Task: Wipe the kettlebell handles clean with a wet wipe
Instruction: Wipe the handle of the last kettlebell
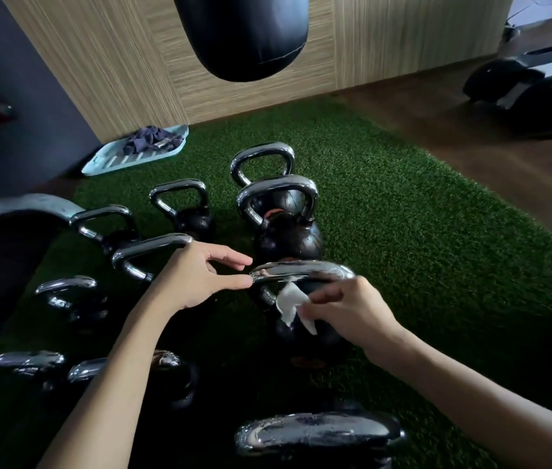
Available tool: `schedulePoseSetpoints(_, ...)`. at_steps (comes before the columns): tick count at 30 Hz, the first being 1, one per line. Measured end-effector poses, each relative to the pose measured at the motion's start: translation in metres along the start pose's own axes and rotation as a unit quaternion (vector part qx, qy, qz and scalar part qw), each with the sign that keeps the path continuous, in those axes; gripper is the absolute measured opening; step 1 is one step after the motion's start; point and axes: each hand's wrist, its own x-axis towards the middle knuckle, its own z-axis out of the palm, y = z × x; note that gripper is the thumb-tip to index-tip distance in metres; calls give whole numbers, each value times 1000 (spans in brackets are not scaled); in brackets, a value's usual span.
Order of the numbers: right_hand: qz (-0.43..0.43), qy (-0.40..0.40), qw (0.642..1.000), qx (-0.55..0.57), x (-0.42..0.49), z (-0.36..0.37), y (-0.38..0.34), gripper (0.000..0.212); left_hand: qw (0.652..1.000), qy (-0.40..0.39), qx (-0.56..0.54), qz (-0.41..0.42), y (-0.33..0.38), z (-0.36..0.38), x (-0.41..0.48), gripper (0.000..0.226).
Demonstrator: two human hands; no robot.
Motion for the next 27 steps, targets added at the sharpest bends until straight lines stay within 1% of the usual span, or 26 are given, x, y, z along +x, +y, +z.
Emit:
schedulePoseSetpoints(2,85,-31,994,68,2,13,16,7,999,-1,44,-19,-7,5,-3,24)
schedulePoseSetpoints(3,111,-24,989,93,6,21,22,8,998,3,55,-23,-9,8,-3,26)
schedulePoseSetpoints(4,119,-10,987,105,10,28,26,9,998,7,59,-24,-12,11,-3,29)
schedulePoseSetpoints(7,71,31,995,68,23,47,31,8,999,17,40,-24,-12,18,2,32)
schedulePoseSetpoints(8,49,35,997,55,25,52,30,12,999,18,39,-23,-10,19,3,32)
schedulePoseSetpoints(12,-53,38,998,-25,39,67,33,40,997,6,75,2,-3,18,5,29)
schedulePoseSetpoints(15,-83,58,993,-55,44,71,36,49,997,12,74,13,-7,19,6,29)
schedulePoseSetpoints(17,-86,85,991,-52,43,74,35,47,998,24,62,21,-15,20,8,30)
schedulePoseSetpoints(19,-69,111,991,-27,41,77,33,34,997,41,56,41,-24,23,8,30)
schedulePoseSetpoints(22,-40,131,991,-4,42,79,32,29,991,64,79,84,-38,31,7,34)
schedulePoseSetpoints(24,-59,123,990,-24,43,80,32,11,989,61,72,116,-47,37,6,39)
schedulePoseSetpoints(25,-76,119,989,-45,42,81,32,7,989,56,55,126,-51,41,6,41)
schedulePoseSetpoints(27,-107,108,984,-91,41,80,32,10,991,46,32,123,-54,46,6,44)
